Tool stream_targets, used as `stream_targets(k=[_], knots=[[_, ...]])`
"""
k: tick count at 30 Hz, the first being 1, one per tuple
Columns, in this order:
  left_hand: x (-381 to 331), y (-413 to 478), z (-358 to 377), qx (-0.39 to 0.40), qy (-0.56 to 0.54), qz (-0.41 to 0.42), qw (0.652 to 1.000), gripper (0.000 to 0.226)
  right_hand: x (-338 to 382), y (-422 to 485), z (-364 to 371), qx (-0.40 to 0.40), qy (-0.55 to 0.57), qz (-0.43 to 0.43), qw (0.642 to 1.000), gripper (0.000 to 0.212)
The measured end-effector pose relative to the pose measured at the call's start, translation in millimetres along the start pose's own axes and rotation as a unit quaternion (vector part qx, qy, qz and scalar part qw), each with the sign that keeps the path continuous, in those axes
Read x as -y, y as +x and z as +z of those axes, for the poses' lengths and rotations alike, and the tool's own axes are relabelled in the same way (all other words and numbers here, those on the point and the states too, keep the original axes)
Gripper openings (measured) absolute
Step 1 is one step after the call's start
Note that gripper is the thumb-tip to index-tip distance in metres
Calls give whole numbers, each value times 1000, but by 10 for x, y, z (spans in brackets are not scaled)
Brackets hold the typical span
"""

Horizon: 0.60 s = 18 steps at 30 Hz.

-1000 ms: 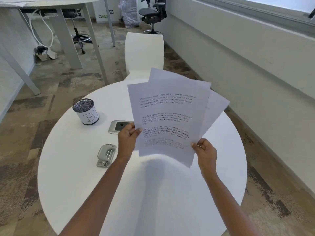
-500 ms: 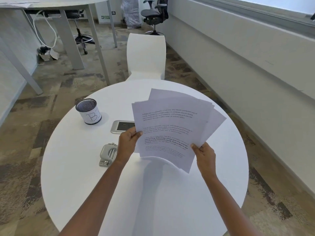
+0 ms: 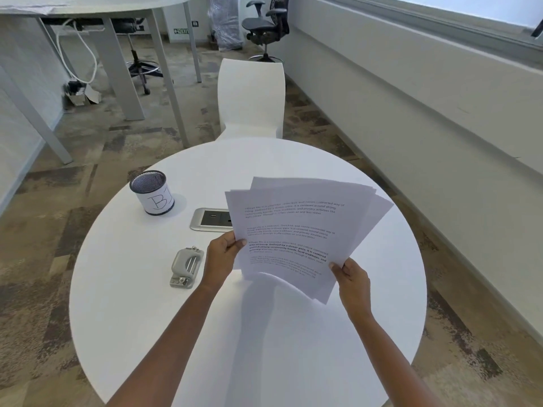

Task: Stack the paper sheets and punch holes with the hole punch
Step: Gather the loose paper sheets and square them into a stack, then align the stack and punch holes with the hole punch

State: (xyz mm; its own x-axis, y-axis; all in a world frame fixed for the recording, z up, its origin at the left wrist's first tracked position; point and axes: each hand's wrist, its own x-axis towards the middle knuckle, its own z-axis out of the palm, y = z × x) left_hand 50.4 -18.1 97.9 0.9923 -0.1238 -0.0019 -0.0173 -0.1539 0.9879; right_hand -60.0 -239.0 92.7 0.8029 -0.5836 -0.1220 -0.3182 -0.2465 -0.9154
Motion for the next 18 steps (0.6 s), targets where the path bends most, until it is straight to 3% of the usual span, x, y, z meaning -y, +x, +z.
stream_targets(k=[5,8,11,13,15,18], knots=[[-176,62,-33,11,-27,1,1000,32,249,133,-197,-12,-51,-84,995,16],[-337,109,-97,-55,-36,15,998,68,435,259,-387,11,-130,-146,981,12],[-495,152,-193,-112,90,97,985,93,586,367,-548,54,-208,-173,961,15],[-623,170,-234,-92,176,175,964,97,676,407,-610,72,-255,-180,947,20],[-730,189,-251,10,181,172,968,85,757,420,-630,88,-289,-184,935,20],[-797,160,-195,146,135,54,978,36,841,418,-620,120,-314,-193,922,26]])
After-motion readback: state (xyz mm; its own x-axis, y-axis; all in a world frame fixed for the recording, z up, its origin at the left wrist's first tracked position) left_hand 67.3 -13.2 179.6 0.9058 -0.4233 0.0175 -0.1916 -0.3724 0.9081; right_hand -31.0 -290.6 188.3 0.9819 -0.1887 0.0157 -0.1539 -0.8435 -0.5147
